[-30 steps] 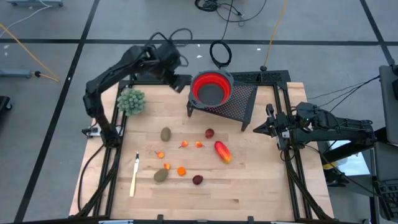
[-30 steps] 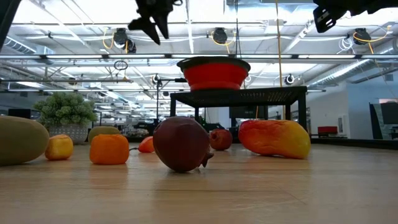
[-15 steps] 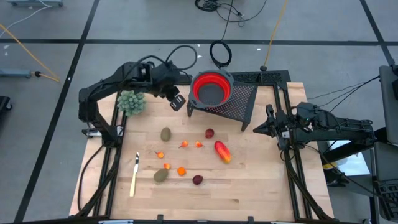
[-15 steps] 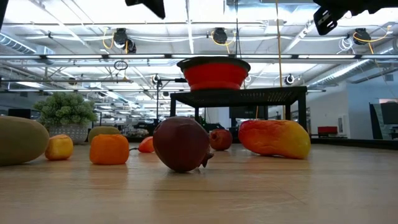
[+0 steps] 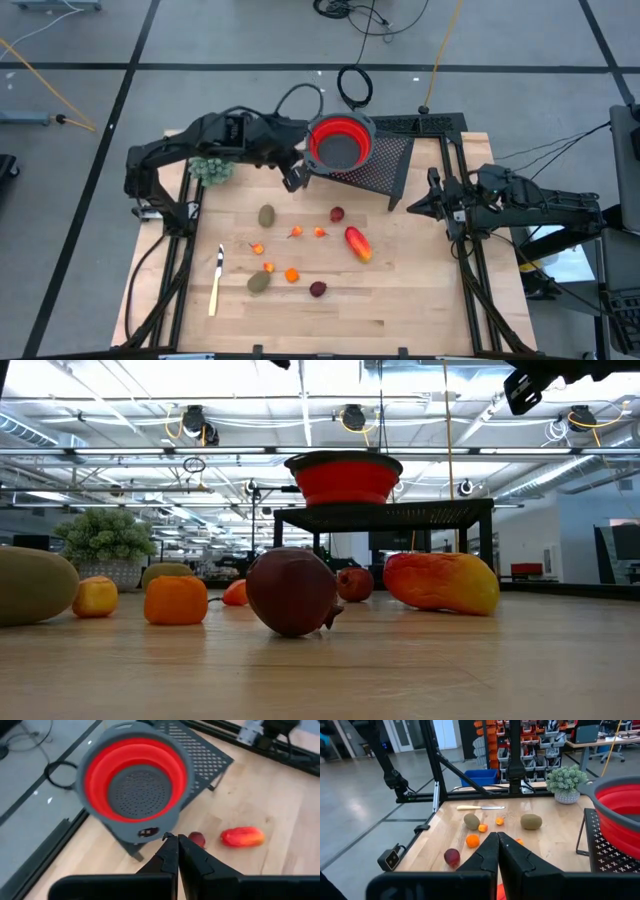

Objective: Pick & Place Fruit
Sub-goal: Put the mango into the red strainer bowl on the shelf

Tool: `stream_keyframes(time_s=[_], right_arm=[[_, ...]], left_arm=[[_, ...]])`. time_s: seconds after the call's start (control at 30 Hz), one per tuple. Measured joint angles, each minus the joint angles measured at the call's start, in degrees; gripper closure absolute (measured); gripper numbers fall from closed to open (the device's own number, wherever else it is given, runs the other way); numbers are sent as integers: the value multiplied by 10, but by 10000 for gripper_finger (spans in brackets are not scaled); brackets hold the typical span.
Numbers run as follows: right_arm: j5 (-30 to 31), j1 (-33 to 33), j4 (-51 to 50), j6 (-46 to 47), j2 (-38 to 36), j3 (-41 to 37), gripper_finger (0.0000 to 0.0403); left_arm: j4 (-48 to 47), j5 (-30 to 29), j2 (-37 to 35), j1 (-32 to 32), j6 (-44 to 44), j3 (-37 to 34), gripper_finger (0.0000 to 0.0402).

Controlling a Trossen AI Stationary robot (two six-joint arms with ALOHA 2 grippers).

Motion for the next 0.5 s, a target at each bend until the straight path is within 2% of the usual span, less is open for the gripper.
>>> stream_keyframes(time_s=[0.23, 0.5], right_arm=[[-1, 0, 38, 16, 28, 0, 402], [1, 6, 84, 20, 64, 0, 403]], left_arm=[[68, -2, -24, -33, -3, -79, 395], [201, 1, -133, -50, -13, -263, 395]])
